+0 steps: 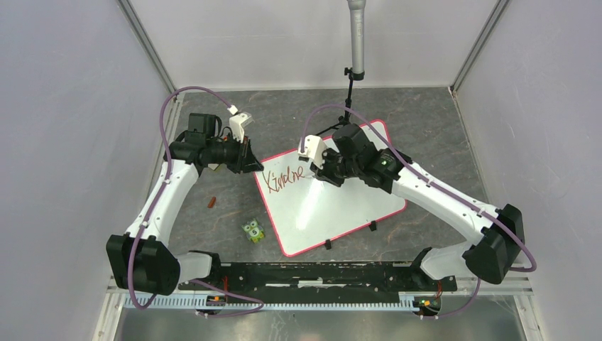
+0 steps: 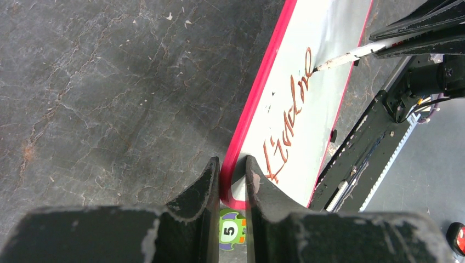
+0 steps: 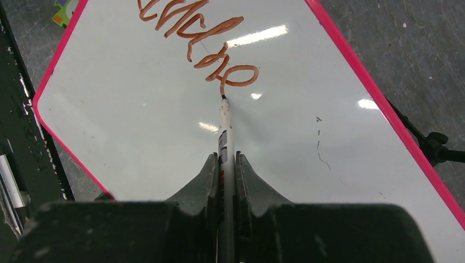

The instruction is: Write a sentence on the whiteboard

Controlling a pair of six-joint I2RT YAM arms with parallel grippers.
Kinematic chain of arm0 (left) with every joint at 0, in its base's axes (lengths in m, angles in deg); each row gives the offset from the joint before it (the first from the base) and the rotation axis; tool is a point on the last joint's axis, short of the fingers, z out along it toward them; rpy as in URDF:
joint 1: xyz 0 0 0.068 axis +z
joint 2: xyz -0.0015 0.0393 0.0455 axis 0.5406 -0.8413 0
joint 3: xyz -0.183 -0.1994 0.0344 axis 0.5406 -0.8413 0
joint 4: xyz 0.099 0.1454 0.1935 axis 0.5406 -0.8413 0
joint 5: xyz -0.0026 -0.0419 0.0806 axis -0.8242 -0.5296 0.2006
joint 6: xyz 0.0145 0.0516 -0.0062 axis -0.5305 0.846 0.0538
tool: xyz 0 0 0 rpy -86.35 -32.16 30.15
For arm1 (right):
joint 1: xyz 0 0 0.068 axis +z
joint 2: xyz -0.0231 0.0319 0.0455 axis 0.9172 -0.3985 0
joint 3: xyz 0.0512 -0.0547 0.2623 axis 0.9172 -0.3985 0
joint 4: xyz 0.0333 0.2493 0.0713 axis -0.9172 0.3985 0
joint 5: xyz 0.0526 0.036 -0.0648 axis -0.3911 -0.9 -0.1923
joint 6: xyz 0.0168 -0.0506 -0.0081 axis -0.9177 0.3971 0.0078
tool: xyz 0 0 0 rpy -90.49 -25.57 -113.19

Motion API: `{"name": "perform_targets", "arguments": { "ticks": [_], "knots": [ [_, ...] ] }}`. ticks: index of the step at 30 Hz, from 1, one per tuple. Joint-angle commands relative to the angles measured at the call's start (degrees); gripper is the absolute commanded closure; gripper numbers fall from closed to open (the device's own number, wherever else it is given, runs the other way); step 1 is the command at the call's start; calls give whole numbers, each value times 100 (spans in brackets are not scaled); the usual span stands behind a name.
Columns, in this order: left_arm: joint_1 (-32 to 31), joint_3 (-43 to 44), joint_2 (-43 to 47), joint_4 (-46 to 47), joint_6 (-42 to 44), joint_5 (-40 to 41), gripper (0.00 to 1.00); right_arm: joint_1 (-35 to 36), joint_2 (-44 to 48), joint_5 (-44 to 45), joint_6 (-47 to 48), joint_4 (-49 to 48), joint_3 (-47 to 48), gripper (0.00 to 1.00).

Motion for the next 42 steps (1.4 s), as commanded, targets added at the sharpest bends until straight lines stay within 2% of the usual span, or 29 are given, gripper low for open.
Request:
{"name": "perform_targets", "arguments": {
  "ticks": [1,9,30,42],
  "knots": [
    [-269,-41,-158,-304,340,62,98,-93,85,273,118,149,64,100],
    [-287,-28,-166,-301,329,77,98,-83,130,-49,65,213,611,100],
    [-296,-76,-54,-301,314,104,98,-157,26,440,30,-123,519,100],
    [-296,-81,-51,-301,319,113,98,-144,-158,300,26,-191,560,100]
  ]
}}
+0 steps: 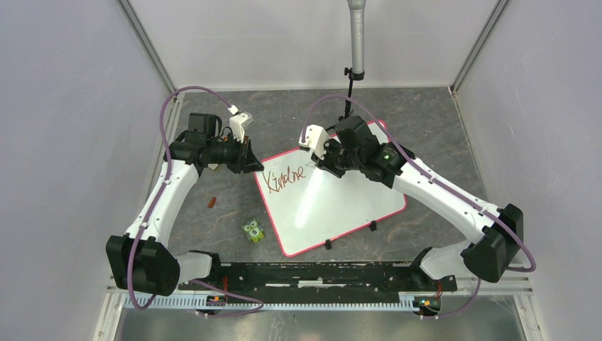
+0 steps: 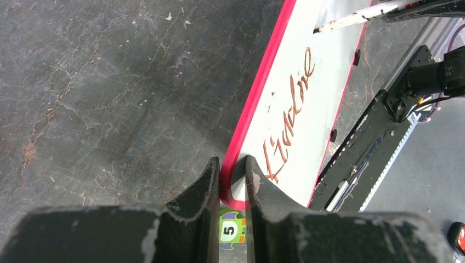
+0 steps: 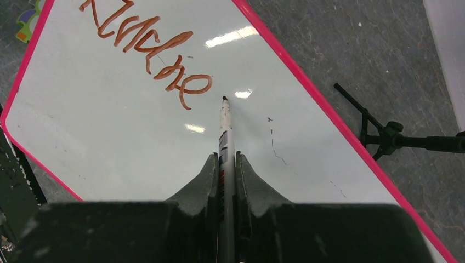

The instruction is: Write a sentence on the whiteboard

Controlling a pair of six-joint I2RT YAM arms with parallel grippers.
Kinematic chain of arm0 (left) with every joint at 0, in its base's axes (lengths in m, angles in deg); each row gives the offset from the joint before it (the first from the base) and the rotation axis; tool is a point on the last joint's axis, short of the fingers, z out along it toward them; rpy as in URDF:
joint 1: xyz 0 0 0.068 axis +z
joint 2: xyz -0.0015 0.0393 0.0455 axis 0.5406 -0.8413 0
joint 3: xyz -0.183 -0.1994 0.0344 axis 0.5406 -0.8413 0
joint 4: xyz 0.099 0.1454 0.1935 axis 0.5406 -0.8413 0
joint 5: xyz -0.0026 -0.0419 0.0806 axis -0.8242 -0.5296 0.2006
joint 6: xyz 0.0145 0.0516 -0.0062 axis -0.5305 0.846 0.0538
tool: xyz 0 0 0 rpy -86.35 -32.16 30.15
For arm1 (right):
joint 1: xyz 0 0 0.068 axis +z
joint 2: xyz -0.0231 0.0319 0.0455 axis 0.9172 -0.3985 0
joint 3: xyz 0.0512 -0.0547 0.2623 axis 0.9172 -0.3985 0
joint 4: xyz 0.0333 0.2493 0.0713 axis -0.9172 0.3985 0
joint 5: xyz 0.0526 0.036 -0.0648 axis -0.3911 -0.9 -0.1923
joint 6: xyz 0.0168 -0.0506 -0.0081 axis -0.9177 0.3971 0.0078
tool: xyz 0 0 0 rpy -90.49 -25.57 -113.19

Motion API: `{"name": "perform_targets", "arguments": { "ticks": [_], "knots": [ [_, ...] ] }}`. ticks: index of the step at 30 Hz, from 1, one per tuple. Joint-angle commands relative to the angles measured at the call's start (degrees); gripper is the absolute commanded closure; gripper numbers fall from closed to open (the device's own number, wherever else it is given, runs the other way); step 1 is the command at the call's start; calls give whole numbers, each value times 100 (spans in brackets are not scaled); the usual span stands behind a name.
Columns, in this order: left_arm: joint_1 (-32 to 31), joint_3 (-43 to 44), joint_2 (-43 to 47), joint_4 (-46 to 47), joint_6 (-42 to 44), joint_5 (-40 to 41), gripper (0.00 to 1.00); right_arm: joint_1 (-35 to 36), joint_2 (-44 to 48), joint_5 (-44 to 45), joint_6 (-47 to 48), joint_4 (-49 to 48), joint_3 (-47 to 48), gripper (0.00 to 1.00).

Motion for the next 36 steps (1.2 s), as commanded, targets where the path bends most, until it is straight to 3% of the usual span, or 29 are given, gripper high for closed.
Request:
{"name": "perform_targets", "arguments": {
  "ticks": [1,27,36],
  "knots": [
    [-266,-106,-82,-277,322,88,98,-8,-100,-45,-9,-245,185,100],
    [-283,-81,-141,-279,325,70,98,-9,302,251,228,130,-482,100],
    [-284,-73,-143,-277,329,87,98,77,280,-162,64,-60,-604,100]
  ]
}}
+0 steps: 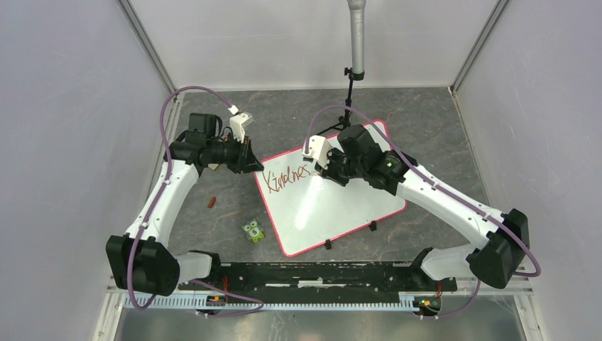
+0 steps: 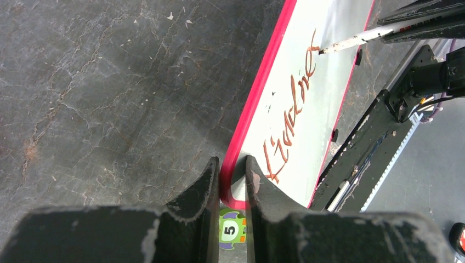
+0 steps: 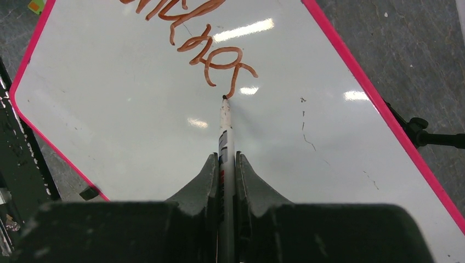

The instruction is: Write a sentence on the whiteboard

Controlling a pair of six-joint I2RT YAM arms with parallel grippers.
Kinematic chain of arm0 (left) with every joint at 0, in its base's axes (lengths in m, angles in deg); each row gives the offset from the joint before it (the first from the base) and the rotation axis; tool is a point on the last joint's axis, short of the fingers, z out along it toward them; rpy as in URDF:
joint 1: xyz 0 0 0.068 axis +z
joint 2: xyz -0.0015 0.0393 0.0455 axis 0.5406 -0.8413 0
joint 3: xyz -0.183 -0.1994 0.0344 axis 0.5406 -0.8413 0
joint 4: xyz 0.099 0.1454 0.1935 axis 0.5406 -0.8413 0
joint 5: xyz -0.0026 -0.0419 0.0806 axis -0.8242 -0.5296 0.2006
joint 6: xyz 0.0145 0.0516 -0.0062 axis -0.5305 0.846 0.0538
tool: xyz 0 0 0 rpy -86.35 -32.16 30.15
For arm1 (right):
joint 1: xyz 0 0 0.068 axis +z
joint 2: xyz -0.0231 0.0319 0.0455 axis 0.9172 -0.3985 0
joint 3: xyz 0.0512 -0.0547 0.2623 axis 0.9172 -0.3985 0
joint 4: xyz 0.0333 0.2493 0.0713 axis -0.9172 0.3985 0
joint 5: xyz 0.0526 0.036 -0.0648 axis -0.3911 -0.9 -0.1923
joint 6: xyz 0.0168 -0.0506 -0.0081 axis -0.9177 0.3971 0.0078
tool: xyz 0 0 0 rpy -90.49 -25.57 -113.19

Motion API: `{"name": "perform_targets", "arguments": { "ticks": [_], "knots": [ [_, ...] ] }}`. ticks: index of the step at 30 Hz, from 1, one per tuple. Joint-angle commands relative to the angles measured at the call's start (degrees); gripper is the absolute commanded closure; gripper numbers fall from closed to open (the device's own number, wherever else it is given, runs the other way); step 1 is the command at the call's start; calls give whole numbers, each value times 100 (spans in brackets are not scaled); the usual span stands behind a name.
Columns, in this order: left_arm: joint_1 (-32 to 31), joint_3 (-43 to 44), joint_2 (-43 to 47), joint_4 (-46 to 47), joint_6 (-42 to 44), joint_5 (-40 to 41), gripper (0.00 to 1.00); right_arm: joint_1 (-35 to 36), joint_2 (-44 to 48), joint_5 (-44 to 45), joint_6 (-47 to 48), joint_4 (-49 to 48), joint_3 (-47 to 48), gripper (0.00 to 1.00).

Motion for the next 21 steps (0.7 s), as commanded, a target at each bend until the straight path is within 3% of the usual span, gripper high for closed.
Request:
{"name": "perform_targets", "arguments": {
  "ticks": [1,13,21],
  "knots": [
    [-275,-73,-137,-279,323,49,98,44,-47,-86,-92,-53,-24,100],
    [-280,-46,-165,-279,308,45,98,-148,77,-532,-171,116,423,100],
    [-291,-46,-170,-280,331,40,97,-441,83,-275,-158,69,581,100]
  ]
}}
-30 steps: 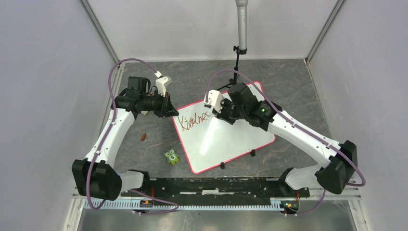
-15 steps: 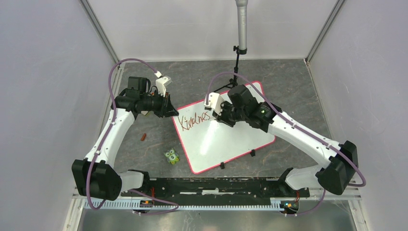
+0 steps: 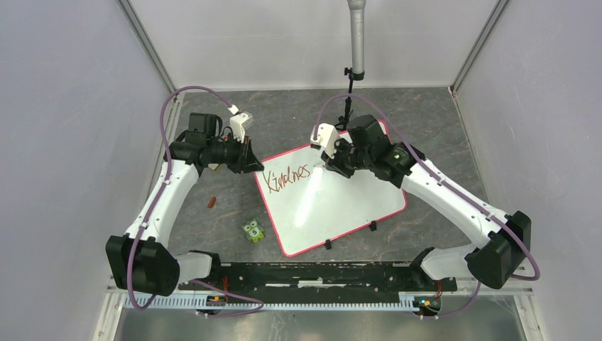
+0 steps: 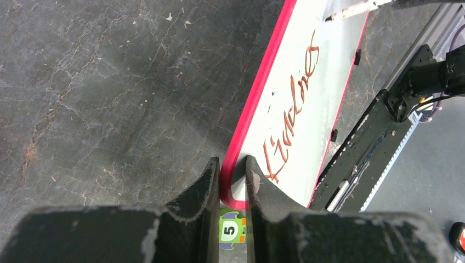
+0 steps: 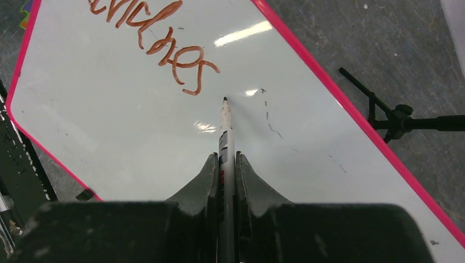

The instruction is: Write a sentence on the whiteboard

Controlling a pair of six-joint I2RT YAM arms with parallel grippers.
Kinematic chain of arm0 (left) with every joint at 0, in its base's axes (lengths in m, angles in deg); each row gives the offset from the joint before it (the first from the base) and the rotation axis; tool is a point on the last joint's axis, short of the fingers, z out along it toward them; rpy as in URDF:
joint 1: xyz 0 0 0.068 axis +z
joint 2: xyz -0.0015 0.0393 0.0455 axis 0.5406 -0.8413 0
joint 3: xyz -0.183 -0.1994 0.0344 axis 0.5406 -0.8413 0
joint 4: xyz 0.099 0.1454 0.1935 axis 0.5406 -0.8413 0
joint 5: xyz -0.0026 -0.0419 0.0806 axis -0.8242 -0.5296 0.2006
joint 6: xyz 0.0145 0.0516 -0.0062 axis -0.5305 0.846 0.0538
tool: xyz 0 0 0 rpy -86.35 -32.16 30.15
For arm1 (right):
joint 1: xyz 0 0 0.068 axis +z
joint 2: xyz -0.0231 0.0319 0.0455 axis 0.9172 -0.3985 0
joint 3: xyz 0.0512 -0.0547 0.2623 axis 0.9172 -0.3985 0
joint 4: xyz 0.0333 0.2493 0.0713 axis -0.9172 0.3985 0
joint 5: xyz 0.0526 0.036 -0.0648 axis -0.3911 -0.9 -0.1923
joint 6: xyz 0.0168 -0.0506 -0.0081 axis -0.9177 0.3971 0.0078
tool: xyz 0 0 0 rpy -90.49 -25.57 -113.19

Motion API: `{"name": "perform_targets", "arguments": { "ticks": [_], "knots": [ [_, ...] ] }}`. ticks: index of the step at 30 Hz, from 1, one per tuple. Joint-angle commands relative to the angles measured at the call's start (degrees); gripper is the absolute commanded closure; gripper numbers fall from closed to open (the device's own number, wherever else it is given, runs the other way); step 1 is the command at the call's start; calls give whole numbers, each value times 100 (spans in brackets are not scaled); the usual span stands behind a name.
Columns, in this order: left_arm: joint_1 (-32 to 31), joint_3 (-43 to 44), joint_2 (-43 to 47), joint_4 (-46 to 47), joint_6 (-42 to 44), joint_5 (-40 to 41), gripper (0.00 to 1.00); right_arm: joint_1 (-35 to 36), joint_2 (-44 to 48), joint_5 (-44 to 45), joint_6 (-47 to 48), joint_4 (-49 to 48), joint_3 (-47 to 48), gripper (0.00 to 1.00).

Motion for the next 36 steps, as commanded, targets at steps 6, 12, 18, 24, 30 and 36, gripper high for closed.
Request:
{"name": "perform_targets", "arguments": {
  "ticks": [6,12,18,24,30,36],
  "knots": [
    [-276,-50,-180,-272,332,58,98,-74,-78,139,-73,-179,459,100],
    [-276,-59,-164,-272,346,77,98,-74,-257,31,-46,-170,470,100],
    [-276,-57,-176,-272,341,86,98,-69,-364,-58,-33,-152,490,100],
    [-280,-59,-183,-273,344,85,98,-39,-315,-127,-2,-122,398,100],
    [-279,-50,-212,-279,348,76,98,-17,-175,-153,145,-47,135,100],
    [-276,-50,-236,-273,330,85,98,-3,-25,101,250,-14,-77,100]
  ]
}}
